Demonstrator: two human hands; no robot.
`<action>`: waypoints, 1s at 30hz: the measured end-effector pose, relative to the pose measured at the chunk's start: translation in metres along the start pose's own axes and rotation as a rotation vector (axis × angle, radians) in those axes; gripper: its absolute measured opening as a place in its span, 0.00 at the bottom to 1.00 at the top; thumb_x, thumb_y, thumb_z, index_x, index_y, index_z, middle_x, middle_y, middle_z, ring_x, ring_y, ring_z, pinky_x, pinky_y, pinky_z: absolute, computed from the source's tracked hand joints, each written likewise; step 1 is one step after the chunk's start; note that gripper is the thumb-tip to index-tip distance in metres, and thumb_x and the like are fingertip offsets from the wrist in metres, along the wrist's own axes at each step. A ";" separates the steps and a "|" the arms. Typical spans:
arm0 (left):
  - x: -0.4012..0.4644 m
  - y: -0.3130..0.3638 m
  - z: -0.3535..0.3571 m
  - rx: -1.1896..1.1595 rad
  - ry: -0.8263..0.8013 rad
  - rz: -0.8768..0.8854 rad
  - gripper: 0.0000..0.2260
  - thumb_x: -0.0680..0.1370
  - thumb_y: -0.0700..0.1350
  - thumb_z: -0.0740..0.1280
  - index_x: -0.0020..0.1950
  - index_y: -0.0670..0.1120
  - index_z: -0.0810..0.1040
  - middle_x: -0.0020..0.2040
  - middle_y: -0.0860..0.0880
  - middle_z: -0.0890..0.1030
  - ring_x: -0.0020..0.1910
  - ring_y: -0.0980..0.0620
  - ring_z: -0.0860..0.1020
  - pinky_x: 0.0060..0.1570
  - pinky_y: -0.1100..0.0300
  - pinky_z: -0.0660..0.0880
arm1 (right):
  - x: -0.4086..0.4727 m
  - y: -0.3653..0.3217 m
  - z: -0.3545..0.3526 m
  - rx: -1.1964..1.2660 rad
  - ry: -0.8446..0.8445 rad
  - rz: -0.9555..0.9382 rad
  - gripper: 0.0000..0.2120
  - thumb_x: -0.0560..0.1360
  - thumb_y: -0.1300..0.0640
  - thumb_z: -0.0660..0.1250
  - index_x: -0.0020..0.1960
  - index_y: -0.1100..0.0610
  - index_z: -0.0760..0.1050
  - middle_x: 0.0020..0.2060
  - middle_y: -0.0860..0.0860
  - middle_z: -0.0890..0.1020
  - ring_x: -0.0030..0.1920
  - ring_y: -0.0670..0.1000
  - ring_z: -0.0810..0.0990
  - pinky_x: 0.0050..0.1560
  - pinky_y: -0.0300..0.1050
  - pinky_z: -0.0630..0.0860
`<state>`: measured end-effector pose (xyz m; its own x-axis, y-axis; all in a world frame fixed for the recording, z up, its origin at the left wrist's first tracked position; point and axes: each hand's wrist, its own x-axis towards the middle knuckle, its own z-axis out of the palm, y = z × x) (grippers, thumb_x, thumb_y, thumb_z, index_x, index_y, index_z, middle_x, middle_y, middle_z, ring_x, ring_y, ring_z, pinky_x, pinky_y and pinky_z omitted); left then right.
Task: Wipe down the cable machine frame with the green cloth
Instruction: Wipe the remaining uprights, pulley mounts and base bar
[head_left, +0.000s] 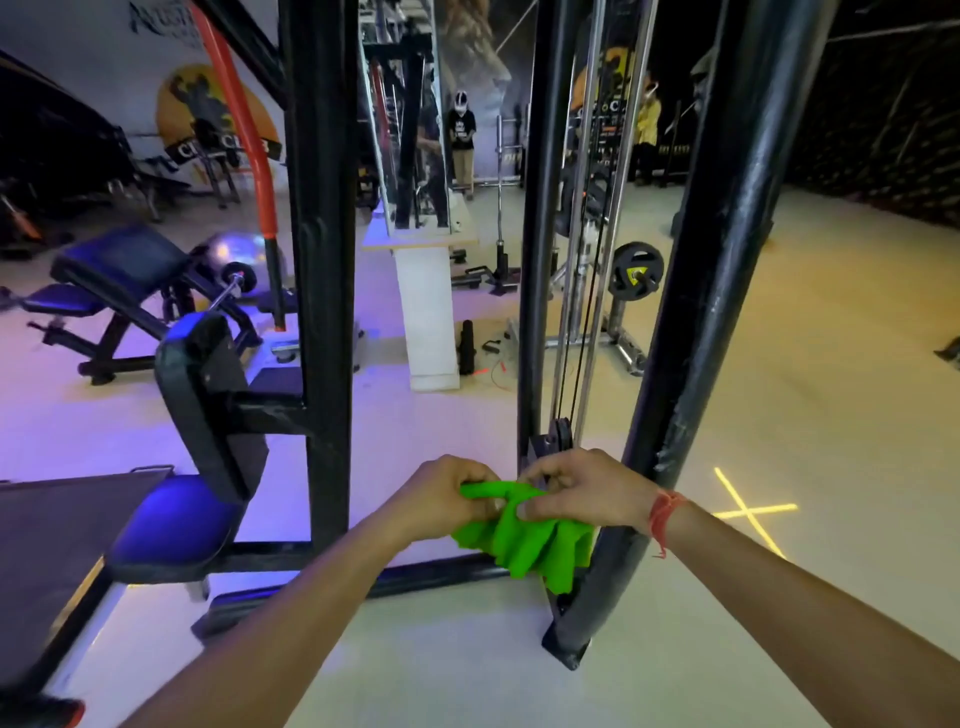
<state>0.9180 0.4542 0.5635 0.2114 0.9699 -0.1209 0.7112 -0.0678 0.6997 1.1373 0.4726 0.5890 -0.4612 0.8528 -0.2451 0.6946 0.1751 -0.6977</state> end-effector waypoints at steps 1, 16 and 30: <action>0.005 0.005 -0.001 0.055 -0.009 0.022 0.06 0.75 0.49 0.75 0.50 0.50 0.85 0.39 0.56 0.82 0.41 0.57 0.78 0.39 0.67 0.72 | -0.002 -0.004 -0.006 -0.050 -0.005 0.006 0.10 0.71 0.46 0.76 0.51 0.43 0.84 0.37 0.45 0.85 0.39 0.45 0.82 0.40 0.38 0.77; 0.058 0.206 -0.171 0.463 0.142 0.428 0.10 0.77 0.48 0.69 0.57 0.55 0.84 0.52 0.55 0.84 0.50 0.55 0.82 0.55 0.60 0.79 | -0.066 -0.140 -0.224 -0.252 0.565 0.110 0.16 0.74 0.63 0.62 0.43 0.46 0.85 0.28 0.40 0.80 0.26 0.40 0.77 0.28 0.36 0.75; 0.059 0.457 -0.295 0.394 0.833 0.854 0.12 0.75 0.46 0.62 0.54 0.51 0.83 0.49 0.50 0.84 0.48 0.50 0.81 0.53 0.56 0.78 | -0.123 -0.257 -0.457 -0.516 1.603 -0.360 0.15 0.78 0.54 0.69 0.64 0.48 0.78 0.54 0.54 0.74 0.55 0.59 0.77 0.61 0.50 0.72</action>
<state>1.0576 0.5496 1.0843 0.3174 0.4252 0.8476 0.7383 -0.6718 0.0606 1.2677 0.5473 1.1057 0.1239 0.2845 0.9506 0.9278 0.3065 -0.2126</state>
